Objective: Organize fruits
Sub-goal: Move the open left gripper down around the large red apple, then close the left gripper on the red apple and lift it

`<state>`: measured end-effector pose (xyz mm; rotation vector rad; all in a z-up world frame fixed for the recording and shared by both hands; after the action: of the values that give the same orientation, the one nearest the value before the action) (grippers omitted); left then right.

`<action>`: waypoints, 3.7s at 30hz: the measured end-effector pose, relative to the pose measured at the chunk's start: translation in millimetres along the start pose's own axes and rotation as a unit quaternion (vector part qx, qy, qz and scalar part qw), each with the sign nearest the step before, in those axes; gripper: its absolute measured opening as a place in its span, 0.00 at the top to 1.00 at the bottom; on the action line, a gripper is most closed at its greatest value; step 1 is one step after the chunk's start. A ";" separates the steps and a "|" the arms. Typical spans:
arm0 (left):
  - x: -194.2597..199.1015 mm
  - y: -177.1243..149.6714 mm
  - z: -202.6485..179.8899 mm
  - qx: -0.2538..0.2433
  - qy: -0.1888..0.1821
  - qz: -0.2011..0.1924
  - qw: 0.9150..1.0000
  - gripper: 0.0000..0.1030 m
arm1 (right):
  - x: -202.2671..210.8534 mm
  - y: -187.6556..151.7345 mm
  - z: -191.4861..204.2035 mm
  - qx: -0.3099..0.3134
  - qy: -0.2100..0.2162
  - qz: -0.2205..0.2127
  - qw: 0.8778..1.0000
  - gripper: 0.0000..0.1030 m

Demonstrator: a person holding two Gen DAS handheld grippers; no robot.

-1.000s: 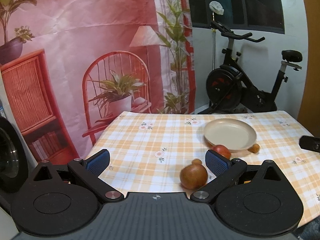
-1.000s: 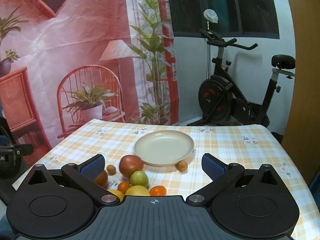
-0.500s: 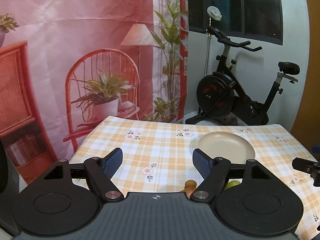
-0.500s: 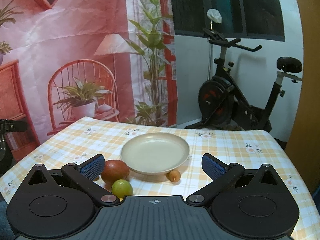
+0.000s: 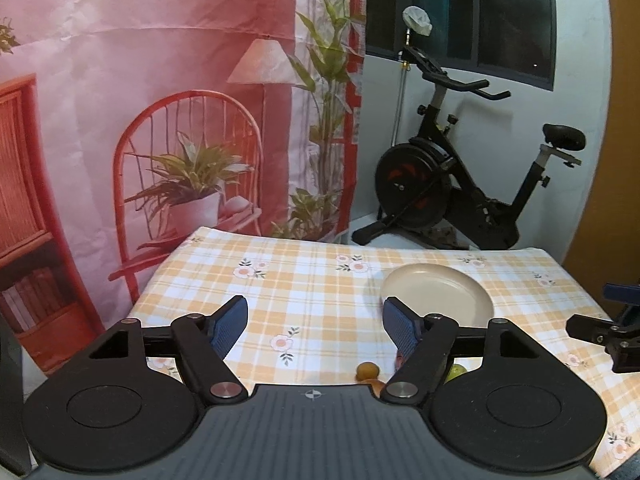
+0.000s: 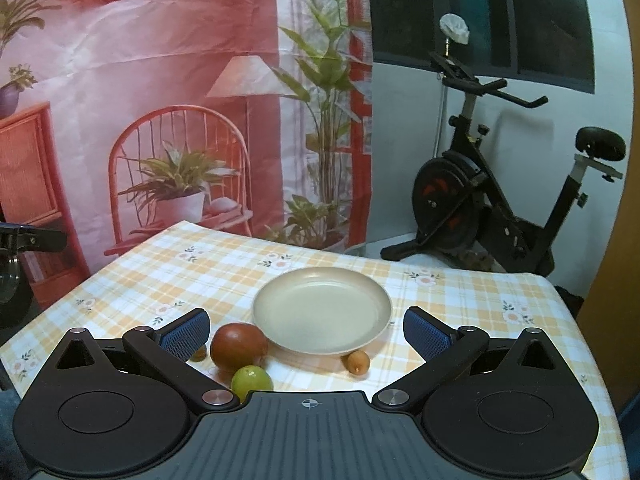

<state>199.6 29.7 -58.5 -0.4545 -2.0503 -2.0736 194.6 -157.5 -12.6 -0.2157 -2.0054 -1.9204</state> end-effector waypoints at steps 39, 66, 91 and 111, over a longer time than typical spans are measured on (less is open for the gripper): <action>-159.7 -43.4 -8.5 0.012 -0.091 0.109 0.990 0.49 | -157.8 -66.2 71.7 0.106 0.177 0.191 0.960 0.33; -180.1 -90.3 -0.6 0.072 -0.136 0.162 0.975 0.57 | -180.6 -90.2 85.1 0.117 0.167 0.240 0.949 0.40; -188.2 -111.1 -50.8 0.034 -0.200 0.218 0.955 0.59 | -159.9 -95.7 67.5 -0.023 0.184 0.210 0.960 0.45; -194.6 -114.2 -83.8 0.066 -0.261 0.252 0.930 0.59 | -169.8 -97.5 65.6 0.024 0.157 0.215 0.964 0.42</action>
<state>335.1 -66.2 -232.7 -1.4613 -2.0032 -1.6039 307.9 -76.6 -165.0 -0.2859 -1.6350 -1.5238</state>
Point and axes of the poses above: each gripper's, at about its wrist camera, not at the fingertips, and x roughly against the way its jaws point, z to its left, y to its top, the point moved 10 cm from there along -x, roughly the way its jaws point, and after that the axes turned 10 degrees about -z, right-handed, at the moved point
